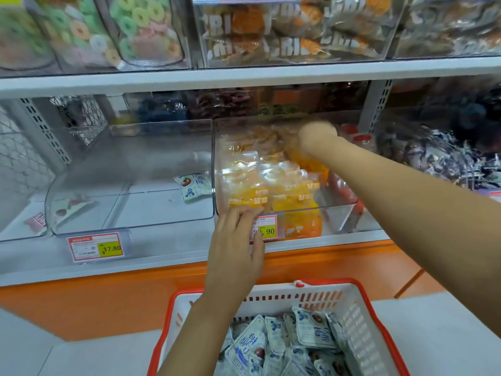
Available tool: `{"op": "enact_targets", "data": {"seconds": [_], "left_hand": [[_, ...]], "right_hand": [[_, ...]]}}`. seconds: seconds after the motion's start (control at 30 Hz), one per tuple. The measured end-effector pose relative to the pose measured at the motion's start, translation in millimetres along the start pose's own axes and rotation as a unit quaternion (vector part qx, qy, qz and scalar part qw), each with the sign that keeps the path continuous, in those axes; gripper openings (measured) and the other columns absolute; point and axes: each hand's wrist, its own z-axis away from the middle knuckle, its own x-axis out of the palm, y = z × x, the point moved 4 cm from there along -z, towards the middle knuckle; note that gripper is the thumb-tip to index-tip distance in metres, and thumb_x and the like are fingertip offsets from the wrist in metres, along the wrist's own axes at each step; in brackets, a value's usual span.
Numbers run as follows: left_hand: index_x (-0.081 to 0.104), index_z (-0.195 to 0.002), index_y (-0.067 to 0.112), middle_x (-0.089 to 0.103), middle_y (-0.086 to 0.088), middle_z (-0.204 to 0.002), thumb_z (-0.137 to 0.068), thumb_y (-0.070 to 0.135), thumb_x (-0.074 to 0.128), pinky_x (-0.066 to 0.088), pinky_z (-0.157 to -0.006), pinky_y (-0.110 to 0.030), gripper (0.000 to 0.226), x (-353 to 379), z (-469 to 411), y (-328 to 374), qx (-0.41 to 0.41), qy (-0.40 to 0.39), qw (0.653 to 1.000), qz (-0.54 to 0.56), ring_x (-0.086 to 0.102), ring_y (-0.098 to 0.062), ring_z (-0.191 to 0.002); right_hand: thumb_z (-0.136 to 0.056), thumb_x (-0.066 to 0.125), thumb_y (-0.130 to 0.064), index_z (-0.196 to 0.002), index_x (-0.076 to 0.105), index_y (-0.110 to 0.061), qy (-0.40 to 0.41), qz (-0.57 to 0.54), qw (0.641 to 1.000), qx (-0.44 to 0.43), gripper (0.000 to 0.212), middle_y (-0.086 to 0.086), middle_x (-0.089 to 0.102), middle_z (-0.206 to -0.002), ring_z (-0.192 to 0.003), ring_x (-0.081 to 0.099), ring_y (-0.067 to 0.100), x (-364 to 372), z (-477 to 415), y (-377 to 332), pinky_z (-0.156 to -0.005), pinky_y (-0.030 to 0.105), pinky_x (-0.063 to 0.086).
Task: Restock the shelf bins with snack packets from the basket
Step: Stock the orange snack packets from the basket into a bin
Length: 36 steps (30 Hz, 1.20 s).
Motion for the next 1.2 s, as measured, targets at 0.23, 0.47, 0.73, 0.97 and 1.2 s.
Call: {"op": "enact_targets", "data": {"seconds": [0.23,0.47,0.73,0.97,1.2], "left_hand": [[0.058,-0.117,0.016,0.045,0.012,-0.112,-0.083,0.005,0.053,0.03,-0.093,-0.011,0.035,5.0,1.6,0.4,-0.001,0.02,1.0,0.013,0.043,-0.004,-0.105],[0.058,-0.114,0.015,0.05,0.007,-0.11,-0.083,0.005,0.052,0.03,-0.094,-0.011,0.034,7.1,0.2,1.9,-0.012,0.012,1.0,0.012,0.043,-0.004,-0.105],[0.05,-0.135,0.019,0.046,0.007,-0.131,-0.09,0.007,0.054,0.019,-0.104,-0.005,0.046,-3.3,6.3,2.0,-0.01,-0.057,0.998,0.012,0.031,0.004,-0.121],[0.062,-0.113,0.016,0.058,0.006,-0.112,-0.096,0.02,0.05,0.037,-0.09,-0.012,0.021,4.7,80.7,9.9,-0.08,-0.07,0.992,0.071,0.051,-0.005,-0.104],[0.059,-0.091,0.005,0.059,-0.012,-0.079,-0.099,0.028,0.043,0.042,-0.062,-0.033,0.029,65.6,206.0,-19.2,-0.144,-0.475,0.868,-0.028,0.053,-0.022,-0.067]], "right_hand": [[-0.087,0.059,-0.008,-0.129,0.057,-0.007,-0.056,-0.053,0.993,-0.084,0.041,0.018,0.061,-0.119,-0.097,0.057,0.029,18.6,-5.2,13.0,-0.072,0.025,0.04],[-0.09,0.046,0.0,-0.131,0.049,0.0,0.059,-0.067,0.996,-0.029,0.041,0.022,0.047,-0.135,-0.125,0.046,0.036,22.6,1.5,13.3,-0.102,0.04,0.039],[-0.091,0.048,-0.007,-0.103,0.064,0.006,0.051,-0.205,0.977,-0.012,0.024,0.025,0.064,-0.111,-0.105,0.06,0.036,10.6,43.5,15.8,-0.085,0.035,0.045],[-0.094,0.056,-0.031,-0.067,0.051,-0.004,0.128,-0.368,0.921,-0.028,0.038,0.012,0.051,-0.065,-0.065,0.048,0.024,2.2,155.7,28.4,-0.057,0.033,0.029],[-0.094,0.058,-0.035,-0.067,0.063,-0.01,-0.248,-0.352,0.902,-0.038,0.037,0.002,0.065,-0.062,-0.053,0.059,0.012,124.8,263.4,-1.6,-0.059,0.024,0.049]]}}
